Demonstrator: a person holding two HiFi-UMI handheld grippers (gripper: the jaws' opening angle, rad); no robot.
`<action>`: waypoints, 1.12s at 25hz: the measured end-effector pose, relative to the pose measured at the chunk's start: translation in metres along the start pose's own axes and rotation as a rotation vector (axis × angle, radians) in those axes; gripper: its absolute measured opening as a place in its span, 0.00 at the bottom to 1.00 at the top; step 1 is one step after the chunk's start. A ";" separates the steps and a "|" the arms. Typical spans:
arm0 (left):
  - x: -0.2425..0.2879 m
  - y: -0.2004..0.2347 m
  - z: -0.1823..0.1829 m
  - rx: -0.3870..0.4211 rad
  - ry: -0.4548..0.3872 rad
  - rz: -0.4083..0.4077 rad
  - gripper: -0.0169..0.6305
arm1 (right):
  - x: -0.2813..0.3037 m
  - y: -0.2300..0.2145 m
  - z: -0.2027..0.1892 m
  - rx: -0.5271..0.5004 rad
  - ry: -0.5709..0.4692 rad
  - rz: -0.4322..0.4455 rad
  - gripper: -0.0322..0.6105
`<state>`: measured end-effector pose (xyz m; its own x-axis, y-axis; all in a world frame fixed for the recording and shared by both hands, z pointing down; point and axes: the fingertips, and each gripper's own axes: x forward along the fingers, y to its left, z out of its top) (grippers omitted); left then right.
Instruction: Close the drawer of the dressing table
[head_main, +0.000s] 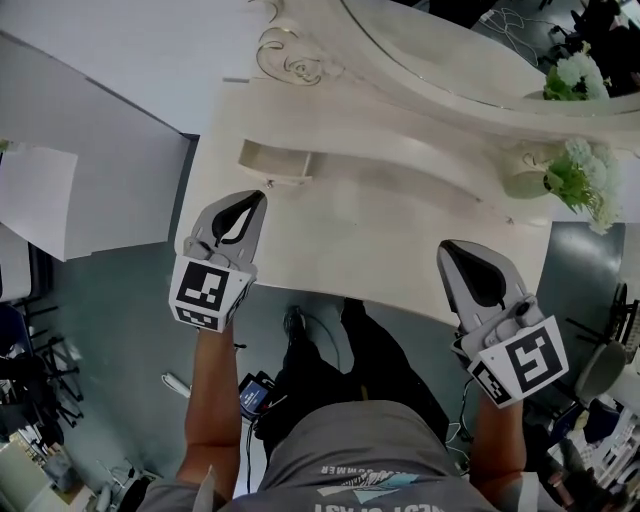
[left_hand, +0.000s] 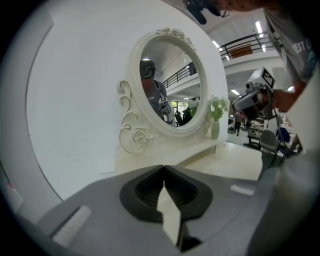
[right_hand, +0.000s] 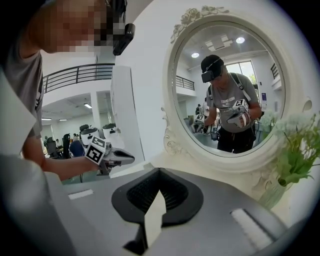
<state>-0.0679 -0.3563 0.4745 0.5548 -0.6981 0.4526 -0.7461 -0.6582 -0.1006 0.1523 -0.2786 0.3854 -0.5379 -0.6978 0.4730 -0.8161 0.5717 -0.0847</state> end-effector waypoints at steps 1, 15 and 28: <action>0.001 0.003 -0.005 -0.005 0.004 0.004 0.03 | 0.003 0.002 -0.002 0.002 0.002 0.004 0.05; -0.039 0.063 -0.068 -0.084 0.060 0.019 0.03 | 0.036 0.079 -0.008 0.038 0.112 0.035 0.05; -0.003 0.073 -0.124 -0.140 0.105 0.007 0.06 | 0.073 0.078 -0.034 0.053 0.153 0.058 0.05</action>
<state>-0.1699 -0.3672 0.5756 0.5130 -0.6647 0.5431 -0.7981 -0.6022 0.0169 0.0566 -0.2708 0.4428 -0.5491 -0.5885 0.5935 -0.7970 0.5826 -0.1596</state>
